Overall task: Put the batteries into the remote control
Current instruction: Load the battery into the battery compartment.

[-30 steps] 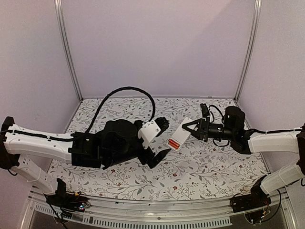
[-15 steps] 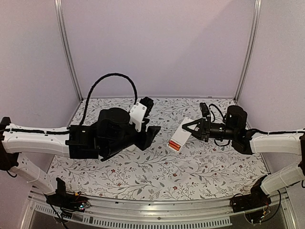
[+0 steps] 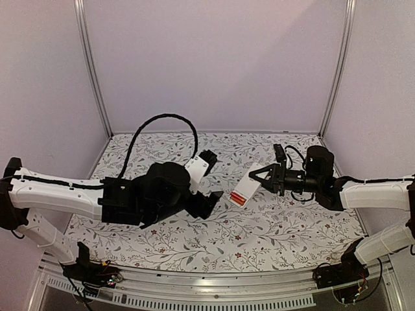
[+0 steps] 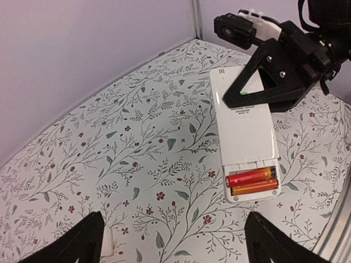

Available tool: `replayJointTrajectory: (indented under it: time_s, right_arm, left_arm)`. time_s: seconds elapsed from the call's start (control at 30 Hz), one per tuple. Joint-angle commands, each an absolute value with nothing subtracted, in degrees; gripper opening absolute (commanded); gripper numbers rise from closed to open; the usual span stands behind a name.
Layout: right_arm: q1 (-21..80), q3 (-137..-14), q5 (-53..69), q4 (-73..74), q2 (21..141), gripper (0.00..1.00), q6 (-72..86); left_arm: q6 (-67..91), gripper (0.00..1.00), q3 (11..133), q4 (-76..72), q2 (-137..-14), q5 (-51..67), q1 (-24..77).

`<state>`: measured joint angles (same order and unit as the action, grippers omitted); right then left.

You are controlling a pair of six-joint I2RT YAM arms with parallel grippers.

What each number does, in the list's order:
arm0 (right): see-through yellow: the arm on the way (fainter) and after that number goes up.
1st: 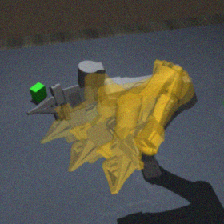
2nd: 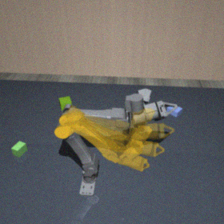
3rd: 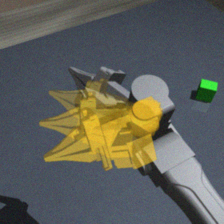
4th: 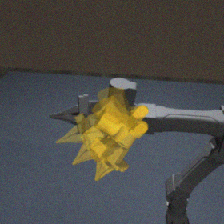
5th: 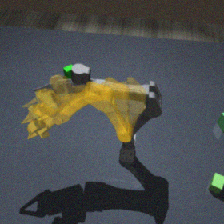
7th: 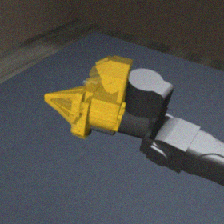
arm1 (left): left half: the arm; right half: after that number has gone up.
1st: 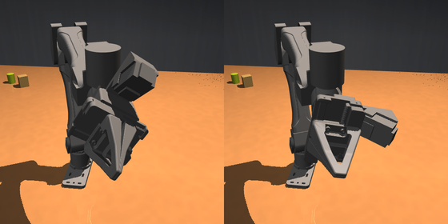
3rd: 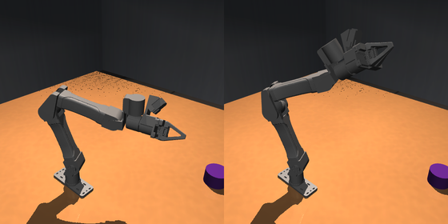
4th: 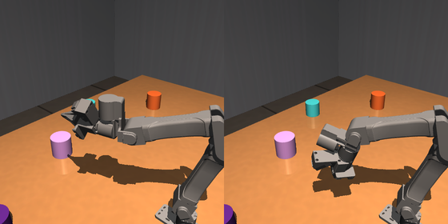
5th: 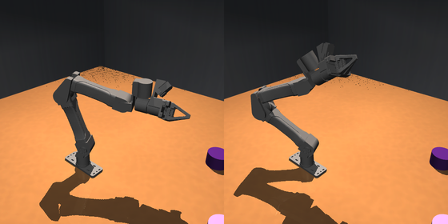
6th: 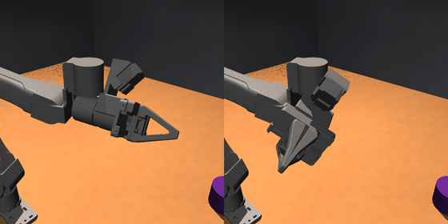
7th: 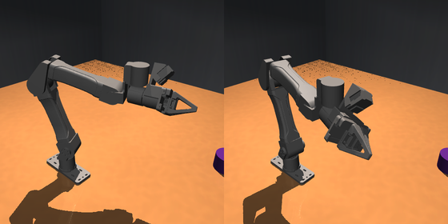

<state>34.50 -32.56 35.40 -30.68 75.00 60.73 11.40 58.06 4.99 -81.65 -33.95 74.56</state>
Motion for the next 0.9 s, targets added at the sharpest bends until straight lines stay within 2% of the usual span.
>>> replayJointTrajectory:
  time_s: [0.0, 0.07, 0.23, 0.53, 0.87]
  right_arm:
    - [35.30, -31.83, 29.93, -30.27, 73.65, 0.00, 62.13]
    - [36.06, -31.97, 28.08, -29.11, 72.95, 0.00, 62.22]
    - [37.08, -32.21, 25.50, -26.26, 70.96, 0.00, 61.79]
    - [39.18, -32.59, 22.57, -20.97, 67.11, 0.00, 60.03]
    - [39.95, -32.52, 21.18, -19.66, 64.38, 0.00, 60.11]
  left_arm:
    - [4.94, 0.95, 56.24, -2.32, -82.90, -34.20, 78.52]
    - [1.83, 0.99, 58.63, -1.89, -86.65, -37.97, 81.02]
    - [-3.85, 1.00, 59.76, -7.50, -91.38, -41.71, 83.84]
    - [-10.81, 1.00, 57.04, -16.99, -92.97, -39.28, 83.61]
    - [-9.89, 0.96, 58.35, -15.46, -94.76, -37.92, 82.53]
